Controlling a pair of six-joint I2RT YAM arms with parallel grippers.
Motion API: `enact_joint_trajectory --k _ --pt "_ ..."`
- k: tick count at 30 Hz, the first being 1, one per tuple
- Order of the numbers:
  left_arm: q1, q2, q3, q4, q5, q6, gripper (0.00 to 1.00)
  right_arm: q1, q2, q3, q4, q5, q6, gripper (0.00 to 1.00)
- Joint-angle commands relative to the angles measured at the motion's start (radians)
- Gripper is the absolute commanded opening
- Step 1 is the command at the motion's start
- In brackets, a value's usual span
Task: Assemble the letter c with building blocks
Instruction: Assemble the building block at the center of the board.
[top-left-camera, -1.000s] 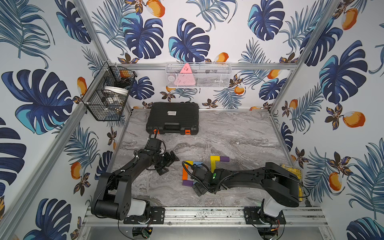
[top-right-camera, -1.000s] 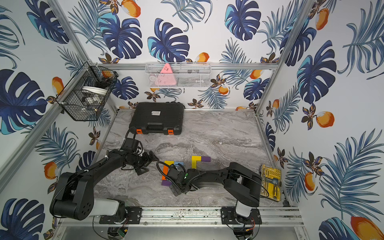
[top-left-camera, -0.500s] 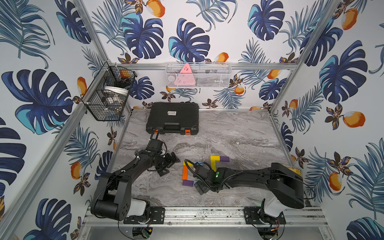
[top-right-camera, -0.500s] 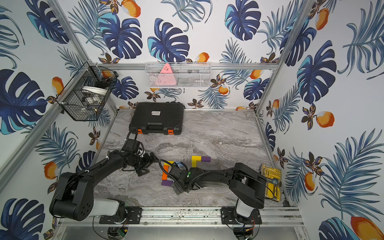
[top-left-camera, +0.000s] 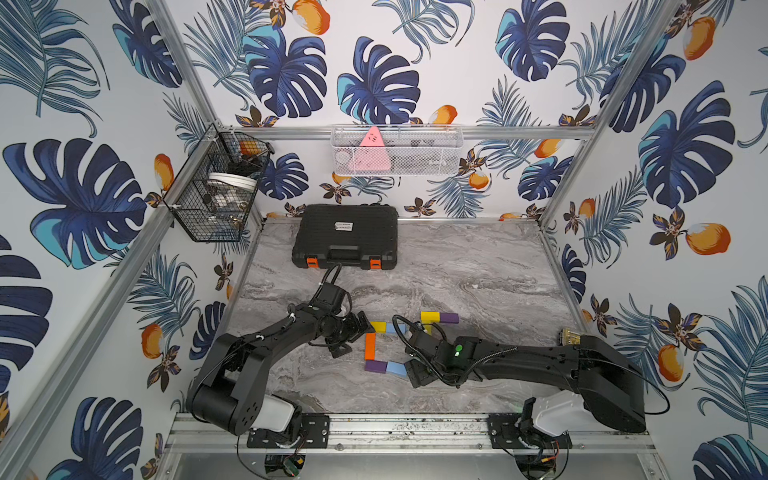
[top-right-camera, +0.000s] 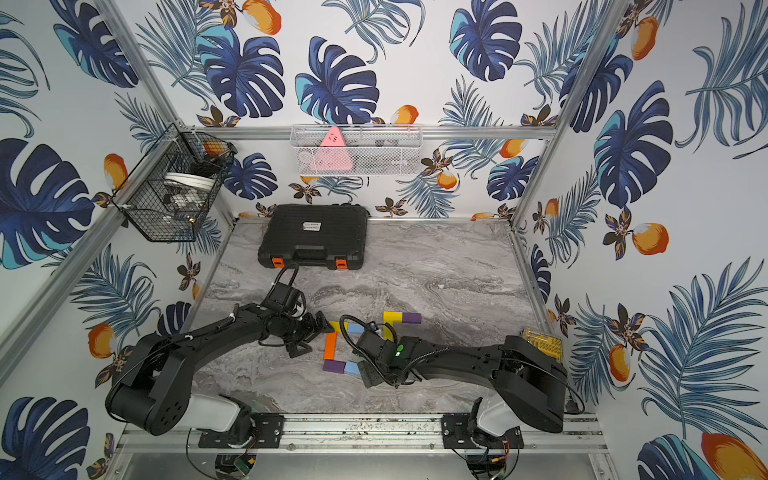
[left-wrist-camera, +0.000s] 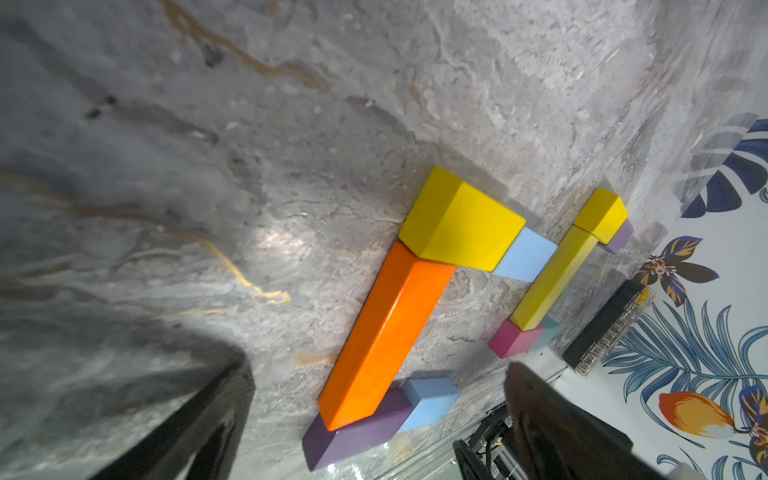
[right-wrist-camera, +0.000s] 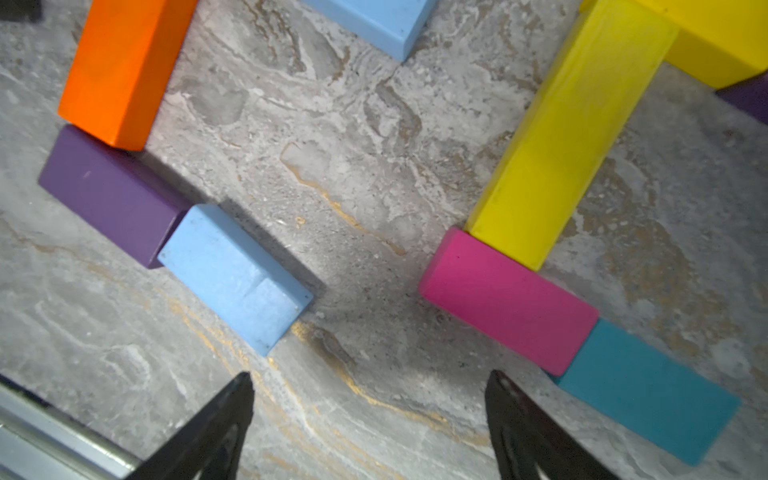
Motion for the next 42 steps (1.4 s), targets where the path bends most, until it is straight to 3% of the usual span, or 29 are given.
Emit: enact_joint_trajectory --k 1,42 --pt "-0.012 0.007 0.014 0.027 -0.027 -0.025 0.99 -0.011 0.019 0.011 -0.043 0.015 0.051 0.86" --pt "-0.035 -0.004 0.013 0.014 -0.046 -0.033 0.99 -0.062 0.125 0.051 0.018 -0.042 -0.002 0.84"
